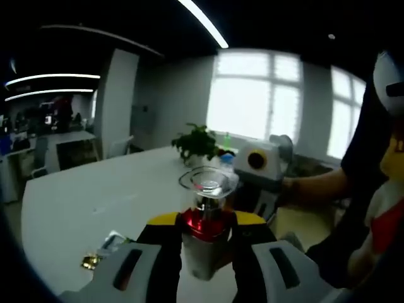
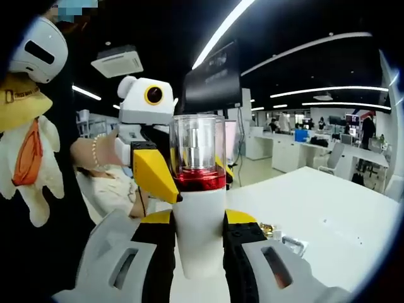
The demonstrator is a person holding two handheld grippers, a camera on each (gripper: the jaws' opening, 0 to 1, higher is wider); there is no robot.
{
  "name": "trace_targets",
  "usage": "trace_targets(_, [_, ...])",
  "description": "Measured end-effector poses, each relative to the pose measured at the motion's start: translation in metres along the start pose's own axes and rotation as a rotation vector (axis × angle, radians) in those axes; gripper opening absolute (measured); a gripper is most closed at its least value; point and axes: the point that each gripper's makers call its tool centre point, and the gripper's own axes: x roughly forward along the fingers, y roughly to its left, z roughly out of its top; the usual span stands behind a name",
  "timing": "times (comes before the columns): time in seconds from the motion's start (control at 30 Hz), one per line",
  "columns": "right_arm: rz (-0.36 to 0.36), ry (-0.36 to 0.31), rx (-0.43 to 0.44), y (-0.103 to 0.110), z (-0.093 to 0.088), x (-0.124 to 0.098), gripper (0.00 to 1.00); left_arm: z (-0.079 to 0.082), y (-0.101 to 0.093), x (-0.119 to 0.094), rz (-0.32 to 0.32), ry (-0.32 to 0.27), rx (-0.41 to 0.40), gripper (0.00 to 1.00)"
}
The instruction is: Arrange the skincare products in the storage area until every visible bottle or jar stands upright without overlapping.
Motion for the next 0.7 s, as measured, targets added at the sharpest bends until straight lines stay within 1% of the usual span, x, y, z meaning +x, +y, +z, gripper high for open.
trace_targets(0.23, [-0.003, 0.041, 0.016, -0.006, -0.02, 0.003, 0.28, -0.018, 0.005, 0.011, -0.001, 0.043, -0.009, 0.25])
trace_targets(0.43, [-0.005, 0.076, 0.023, -0.01, -0.038, 0.007, 0.28, -0.035, 0.011, 0.021, -0.001, 0.084, 0.002, 0.26])
trace_targets(0.7, [-0.001, 0.107, 0.035, -0.015, -0.062, 0.011, 0.28, -0.057, 0.017, 0.03, -0.007, 0.124, -0.026, 0.26])
